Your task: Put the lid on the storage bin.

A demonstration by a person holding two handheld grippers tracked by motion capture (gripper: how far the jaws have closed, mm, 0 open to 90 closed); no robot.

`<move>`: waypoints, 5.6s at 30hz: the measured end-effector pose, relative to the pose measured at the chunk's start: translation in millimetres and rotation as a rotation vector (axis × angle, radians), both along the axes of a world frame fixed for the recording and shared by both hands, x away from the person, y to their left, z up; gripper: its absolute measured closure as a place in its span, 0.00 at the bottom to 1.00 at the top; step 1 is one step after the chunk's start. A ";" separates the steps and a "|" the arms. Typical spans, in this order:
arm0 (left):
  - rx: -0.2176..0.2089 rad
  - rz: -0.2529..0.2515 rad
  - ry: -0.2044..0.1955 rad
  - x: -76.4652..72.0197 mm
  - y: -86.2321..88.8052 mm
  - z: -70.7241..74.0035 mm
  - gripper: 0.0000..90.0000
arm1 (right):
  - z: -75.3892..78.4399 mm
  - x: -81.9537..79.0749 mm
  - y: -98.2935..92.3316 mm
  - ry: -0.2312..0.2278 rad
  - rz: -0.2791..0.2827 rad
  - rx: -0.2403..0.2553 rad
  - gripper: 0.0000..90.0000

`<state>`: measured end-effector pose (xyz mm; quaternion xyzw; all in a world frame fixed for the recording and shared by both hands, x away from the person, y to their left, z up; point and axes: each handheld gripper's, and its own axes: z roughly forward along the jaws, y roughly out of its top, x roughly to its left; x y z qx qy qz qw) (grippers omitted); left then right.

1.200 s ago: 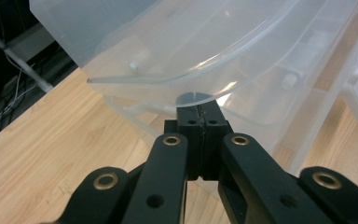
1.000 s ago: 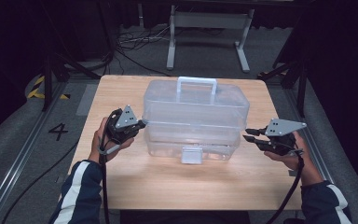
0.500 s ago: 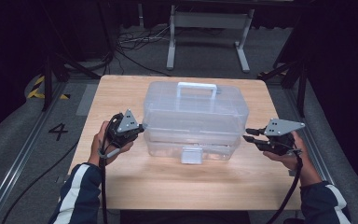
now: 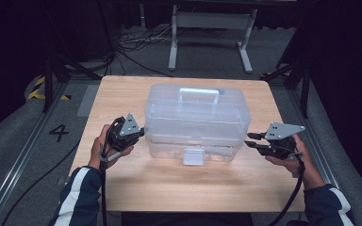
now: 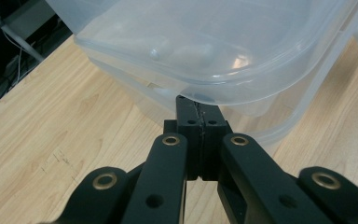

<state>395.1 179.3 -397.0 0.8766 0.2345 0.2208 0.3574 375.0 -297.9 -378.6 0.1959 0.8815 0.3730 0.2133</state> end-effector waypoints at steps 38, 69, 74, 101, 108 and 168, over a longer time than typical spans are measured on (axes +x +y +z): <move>0.029 0.014 0.034 -3.7 6.0 -15.6 1.00 | -17.8 2.2 7.1 0.100 0.024 -0.084 0.68; 0.040 0.016 0.060 -2.2 4.1 -27.6 0.87 | -23.2 8.3 14.3 0.103 -0.016 -0.080 0.53; 0.049 0.015 0.058 -6.2 7.4 -25.5 0.81 | -21.8 5.9 14.4 0.091 -0.005 -0.113 0.53; 0.186 0.075 0.076 -37.7 43.7 -43.0 0.45 | -30.5 -11.7 -10.9 0.054 -0.068 -0.241 0.48; 0.182 0.094 0.092 -43.2 56.0 -51.3 0.40 | -37.7 -15.7 -21.1 0.047 -0.097 -0.242 0.46; -0.094 0.224 0.249 -69.1 130.7 -97.4 0.19 | -113.7 -48.0 -113.0 0.213 -0.449 0.131 0.21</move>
